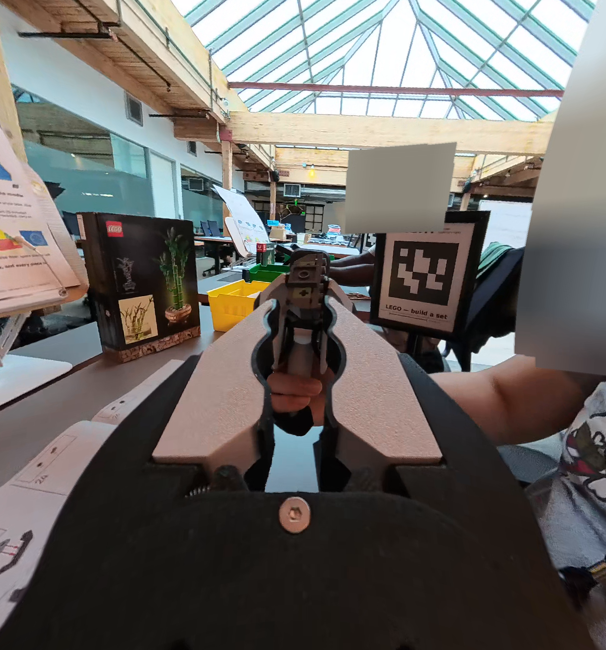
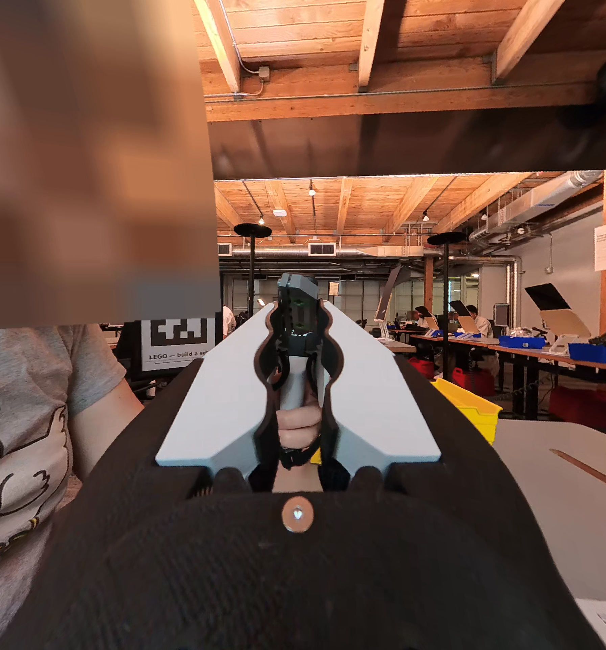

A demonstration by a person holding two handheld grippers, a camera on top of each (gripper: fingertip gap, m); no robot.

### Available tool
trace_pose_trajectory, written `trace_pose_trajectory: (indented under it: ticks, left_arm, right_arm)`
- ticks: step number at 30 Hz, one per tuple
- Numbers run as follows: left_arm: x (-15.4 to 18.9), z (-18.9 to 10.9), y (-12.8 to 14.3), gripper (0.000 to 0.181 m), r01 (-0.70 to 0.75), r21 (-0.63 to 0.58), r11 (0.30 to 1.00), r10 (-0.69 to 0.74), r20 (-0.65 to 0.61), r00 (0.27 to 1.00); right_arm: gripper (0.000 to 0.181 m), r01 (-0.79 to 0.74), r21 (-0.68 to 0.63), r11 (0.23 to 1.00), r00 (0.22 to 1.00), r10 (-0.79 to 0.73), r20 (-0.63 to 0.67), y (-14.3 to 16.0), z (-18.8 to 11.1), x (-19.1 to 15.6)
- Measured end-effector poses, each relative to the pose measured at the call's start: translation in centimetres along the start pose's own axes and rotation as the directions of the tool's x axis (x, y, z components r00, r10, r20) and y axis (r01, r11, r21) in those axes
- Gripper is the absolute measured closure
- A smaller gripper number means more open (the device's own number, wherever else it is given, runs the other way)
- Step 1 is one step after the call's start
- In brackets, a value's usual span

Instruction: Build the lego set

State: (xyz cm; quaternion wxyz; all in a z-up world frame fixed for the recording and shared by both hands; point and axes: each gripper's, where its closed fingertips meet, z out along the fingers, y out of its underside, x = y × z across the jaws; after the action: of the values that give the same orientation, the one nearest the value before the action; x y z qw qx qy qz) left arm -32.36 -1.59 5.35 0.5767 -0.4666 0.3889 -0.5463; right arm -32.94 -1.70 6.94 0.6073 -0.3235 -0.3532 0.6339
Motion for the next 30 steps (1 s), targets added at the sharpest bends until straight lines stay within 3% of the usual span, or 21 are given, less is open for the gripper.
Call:
trace_pose_trajectory:
  ticks: [16, 30]
  left_arm:
    - [1.4, 0.1, -0.3, 0.165, -0.132, 0.017, 0.991, 0.132, -0.013, 0.991]
    - [1.2, 0.1, -0.4, 0.164, -0.065, 0.058, 0.996, 0.067, -0.038, 0.997]
  right_arm:
    - [0.163, 0.036, 0.026, 0.999, 0.997, -0.037, 0.063, -0.4, 0.2, -1.3]
    - [0.163, 0.001, 0.000, 1.000, 0.999, -0.001, 0.046, -0.4, 0.3, -1.0]
